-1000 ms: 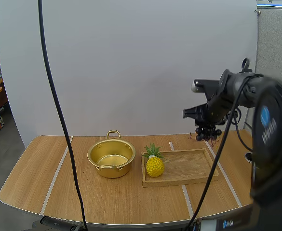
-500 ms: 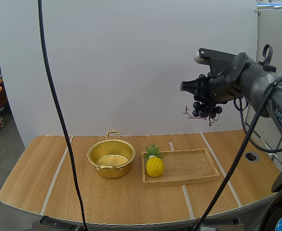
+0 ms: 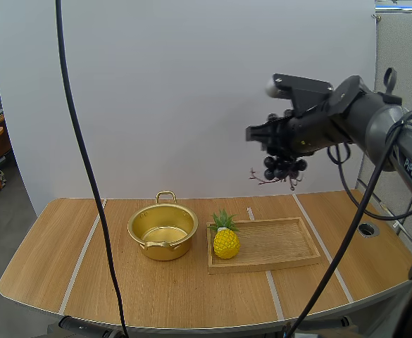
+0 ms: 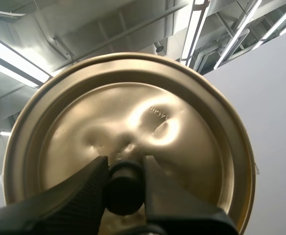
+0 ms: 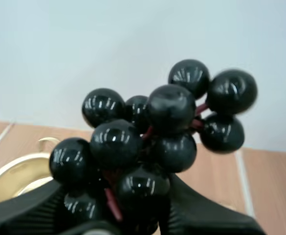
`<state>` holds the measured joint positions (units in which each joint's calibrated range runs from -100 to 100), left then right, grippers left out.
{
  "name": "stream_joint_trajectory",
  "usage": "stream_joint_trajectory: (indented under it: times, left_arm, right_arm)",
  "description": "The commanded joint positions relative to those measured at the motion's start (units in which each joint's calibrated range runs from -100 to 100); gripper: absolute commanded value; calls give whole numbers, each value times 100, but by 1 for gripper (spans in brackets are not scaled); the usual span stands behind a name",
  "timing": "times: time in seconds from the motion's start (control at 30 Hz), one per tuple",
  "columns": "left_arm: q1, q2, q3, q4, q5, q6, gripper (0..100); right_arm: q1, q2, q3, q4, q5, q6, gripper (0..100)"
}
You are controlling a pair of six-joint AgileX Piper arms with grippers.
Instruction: Open the pot, put the grape inside, and close it
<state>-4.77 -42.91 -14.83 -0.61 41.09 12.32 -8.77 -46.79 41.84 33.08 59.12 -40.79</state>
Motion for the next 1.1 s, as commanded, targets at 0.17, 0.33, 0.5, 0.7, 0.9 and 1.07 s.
stream_joint_trajectory:
  times: [0.17,0.33,0.5,0.7,0.9,1.07]
  left_arm:
    - [-11,-33,-41,12,-192,-29,0]
    - [-11,-33,-41,12,-192,-29,0]
    - [-11,-33,-41,12,-192,-29,0]
    - [-11,-33,-41,12,-192,-29,0]
    - [-11,-33,-41,12,-192,-29,0]
    - [-11,-33,-41,12,-192,-29,0]
  right_arm:
    - [1430,315,-13,-823,-827,40,24]
    - [1770,629,-13,-895,-827,18,38]
    - [2062,703,-13,-895,-947,18,27]
    - [2279,703,-13,-811,-1226,18,0]
    - [2279,703,-13,-532,-1403,28,0]
    - [2279,703,-13,-156,-1484,28,0]
